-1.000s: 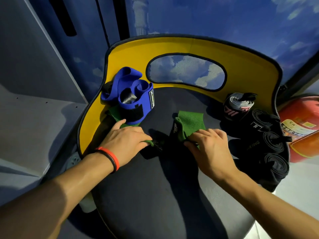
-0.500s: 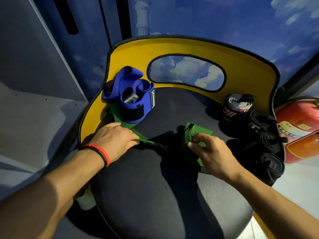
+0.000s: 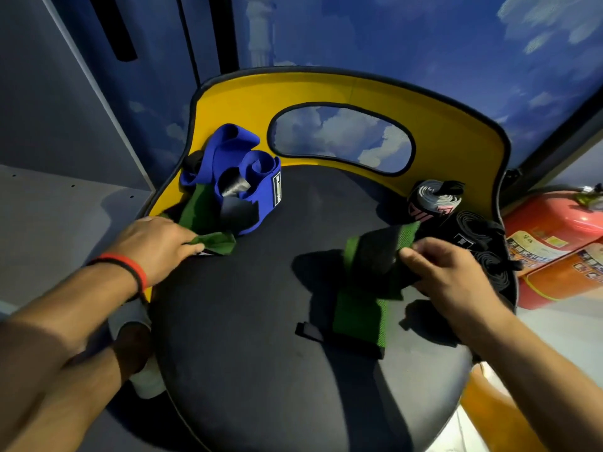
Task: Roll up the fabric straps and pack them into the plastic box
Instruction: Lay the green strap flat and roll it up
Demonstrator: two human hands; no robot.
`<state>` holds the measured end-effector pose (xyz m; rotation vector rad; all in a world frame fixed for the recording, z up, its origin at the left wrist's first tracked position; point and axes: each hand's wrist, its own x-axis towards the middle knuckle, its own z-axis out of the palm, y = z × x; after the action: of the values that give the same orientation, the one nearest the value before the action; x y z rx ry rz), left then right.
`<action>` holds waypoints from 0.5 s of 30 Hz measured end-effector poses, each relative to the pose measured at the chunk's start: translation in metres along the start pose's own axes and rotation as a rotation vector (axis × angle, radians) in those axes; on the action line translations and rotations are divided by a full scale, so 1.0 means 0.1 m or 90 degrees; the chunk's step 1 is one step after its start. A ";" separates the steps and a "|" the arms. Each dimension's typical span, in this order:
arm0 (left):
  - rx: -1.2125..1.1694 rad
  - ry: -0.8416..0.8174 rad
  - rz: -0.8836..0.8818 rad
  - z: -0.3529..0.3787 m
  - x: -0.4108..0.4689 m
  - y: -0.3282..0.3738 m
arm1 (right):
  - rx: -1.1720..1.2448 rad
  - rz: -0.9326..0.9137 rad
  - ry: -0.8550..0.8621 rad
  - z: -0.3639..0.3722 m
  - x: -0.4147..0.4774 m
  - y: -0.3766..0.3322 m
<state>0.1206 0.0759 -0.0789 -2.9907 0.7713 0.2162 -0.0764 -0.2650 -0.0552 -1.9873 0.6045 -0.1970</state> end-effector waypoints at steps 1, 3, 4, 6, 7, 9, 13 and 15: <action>0.009 0.006 -0.003 -0.02 -0.01 0.00 | 0.036 0.007 -0.025 0.02 -0.05 -0.02; 0.001 0.015 0.010 -0.05 -0.03 0.16 | 0.085 0.018 -0.113 0.20 -0.14 -0.02; 0.011 0.010 0.018 -0.06 -0.03 0.26 | 0.127 0.017 -0.148 0.30 -0.17 -0.03; 0.066 -0.024 0.035 -0.07 -0.01 0.40 | 0.234 0.015 -0.178 0.39 -0.20 -0.07; 0.075 -0.034 0.037 -0.08 -0.02 0.45 | 0.273 0.020 -0.175 0.38 -0.20 -0.10; 0.028 -0.020 0.020 -0.15 -0.07 0.52 | 0.303 0.027 -0.170 0.35 -0.22 -0.10; -0.329 0.145 0.024 -0.34 -0.32 0.85 | 0.269 0.027 -0.159 0.42 -0.24 -0.08; -0.471 0.194 0.018 -0.41 -0.37 1.01 | 0.262 0.019 -0.148 0.48 -0.24 -0.12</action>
<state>0.0442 0.0019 -0.0333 -3.7772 0.9233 0.0449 -0.0747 -0.2114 -0.0651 -1.5741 0.4052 -0.0626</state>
